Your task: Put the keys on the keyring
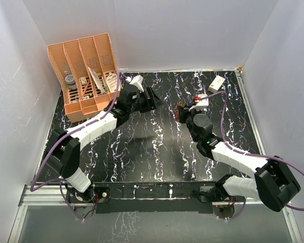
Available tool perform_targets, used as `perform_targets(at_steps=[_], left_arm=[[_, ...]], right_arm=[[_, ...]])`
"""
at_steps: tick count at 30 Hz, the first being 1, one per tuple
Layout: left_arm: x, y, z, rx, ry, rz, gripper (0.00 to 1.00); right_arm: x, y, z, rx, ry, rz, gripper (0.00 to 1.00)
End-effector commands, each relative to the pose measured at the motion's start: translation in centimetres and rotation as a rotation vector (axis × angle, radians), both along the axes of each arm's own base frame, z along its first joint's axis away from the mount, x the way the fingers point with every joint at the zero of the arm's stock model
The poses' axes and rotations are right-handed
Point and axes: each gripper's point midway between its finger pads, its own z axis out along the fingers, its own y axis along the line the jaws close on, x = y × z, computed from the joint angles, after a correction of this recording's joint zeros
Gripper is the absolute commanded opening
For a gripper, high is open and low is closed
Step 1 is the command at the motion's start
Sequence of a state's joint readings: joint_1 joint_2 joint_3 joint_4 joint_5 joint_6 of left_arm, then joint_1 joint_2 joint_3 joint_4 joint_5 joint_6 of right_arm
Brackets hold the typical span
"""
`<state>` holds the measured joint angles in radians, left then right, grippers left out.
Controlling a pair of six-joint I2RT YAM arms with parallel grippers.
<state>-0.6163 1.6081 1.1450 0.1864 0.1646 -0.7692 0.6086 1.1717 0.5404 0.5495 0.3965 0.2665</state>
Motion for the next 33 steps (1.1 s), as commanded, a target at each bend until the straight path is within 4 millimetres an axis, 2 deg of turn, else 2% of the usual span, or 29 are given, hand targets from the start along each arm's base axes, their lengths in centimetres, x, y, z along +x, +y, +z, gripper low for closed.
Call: perform_targets(at_steps=[1,10,20,28,33], left_arm=[[-0.1,0.4,2.5,-0.035,-0.056,-0.002,0.63],[-0.3,-0.2,2.9,-0.046,-0.098,-0.051,0.63],[-0.2,-0.6,4.2,-0.059,-0.188,-0.111,0.61],[0.7,0.2,5.5,-0.063,-0.260,-0.125,0.52],[0.9,-0.6,5.4,-0.064,-0.286,-0.172,0.43]], right_arm=[[0.5,0.5,3.0,0.042,-0.074,0.003,0.00],[-0.3,1.3,3.3,0.001,-0.125,0.078,0.00],[0.0,3.9,4.2,-0.092,-0.238,0.215,0.00],[0.0,5.4,3.7,-0.141,-0.273,0.289,0.00],[0.0,6.2,3.5,-0.151,-0.275,0.327,0.00]])
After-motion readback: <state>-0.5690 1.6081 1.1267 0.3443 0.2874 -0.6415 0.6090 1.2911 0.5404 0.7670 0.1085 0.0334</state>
